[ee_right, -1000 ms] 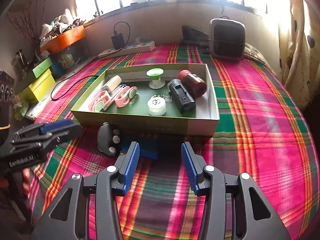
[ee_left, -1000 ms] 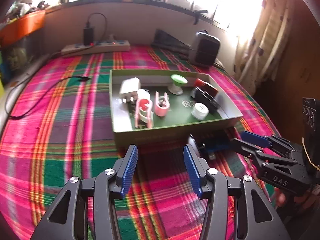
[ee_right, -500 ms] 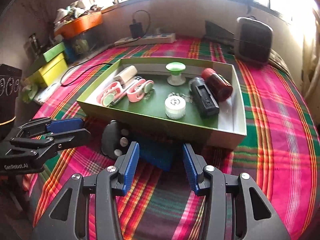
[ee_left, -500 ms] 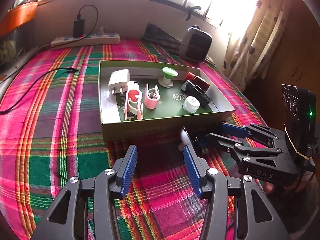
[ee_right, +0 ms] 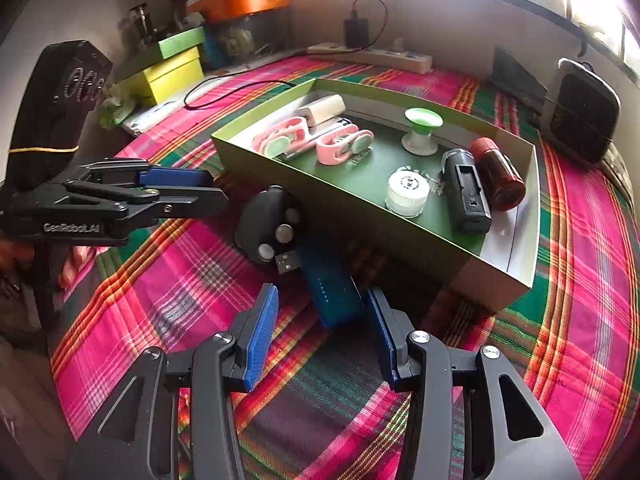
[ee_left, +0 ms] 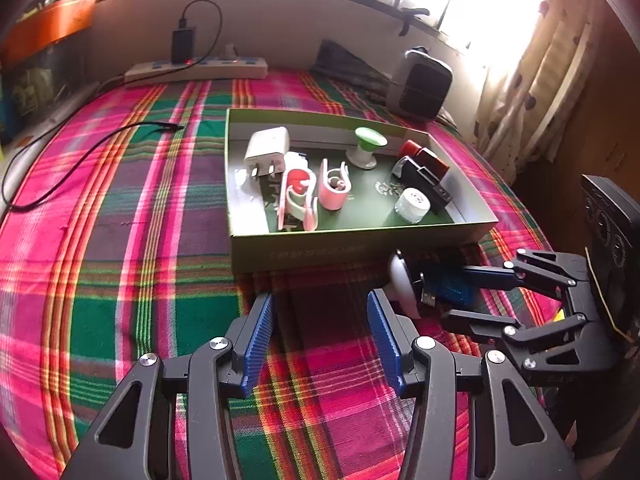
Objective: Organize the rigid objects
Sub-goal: 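Withdraw both open tools from the box toward the remaining items, then grasp the blue USB stick with the right tool while the left tool grasps the black round device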
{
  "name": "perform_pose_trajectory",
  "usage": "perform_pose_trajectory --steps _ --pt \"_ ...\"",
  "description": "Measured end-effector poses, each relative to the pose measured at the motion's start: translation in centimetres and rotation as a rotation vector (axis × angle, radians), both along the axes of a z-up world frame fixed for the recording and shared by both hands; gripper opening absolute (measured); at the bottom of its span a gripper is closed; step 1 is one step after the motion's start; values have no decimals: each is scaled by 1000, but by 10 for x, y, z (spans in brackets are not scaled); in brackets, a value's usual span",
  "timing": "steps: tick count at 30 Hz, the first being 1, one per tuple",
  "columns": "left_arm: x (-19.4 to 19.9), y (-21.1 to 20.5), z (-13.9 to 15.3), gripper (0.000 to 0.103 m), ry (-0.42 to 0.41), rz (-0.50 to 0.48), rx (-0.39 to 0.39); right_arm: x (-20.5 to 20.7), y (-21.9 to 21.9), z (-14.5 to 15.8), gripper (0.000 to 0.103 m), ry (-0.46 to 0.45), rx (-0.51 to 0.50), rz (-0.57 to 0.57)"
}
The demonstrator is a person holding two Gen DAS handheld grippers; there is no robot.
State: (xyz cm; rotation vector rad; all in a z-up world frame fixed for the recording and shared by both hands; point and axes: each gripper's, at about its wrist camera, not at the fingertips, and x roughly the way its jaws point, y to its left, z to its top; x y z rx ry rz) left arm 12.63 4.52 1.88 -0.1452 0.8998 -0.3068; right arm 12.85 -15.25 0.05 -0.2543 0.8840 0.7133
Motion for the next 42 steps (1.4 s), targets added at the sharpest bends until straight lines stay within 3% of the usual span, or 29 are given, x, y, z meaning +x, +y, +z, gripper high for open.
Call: perform_pose_trajectory --steps 4,12,17,32,42 --pt "-5 0 1 48 6 20 0 1 9 0 46 -32 -51 0" --pt "-10 -9 7 48 22 41 8 3 4 0 44 -43 -42 14" --pt "-15 -20 11 48 36 64 36 3 0 1 23 -62 -61 27" --pt "-7 -56 11 48 80 141 30 -6 -39 -1 23 -51 -26 -22" --pt "5 -72 -2 48 81 143 113 -7 -39 -1 23 -60 -33 -28"
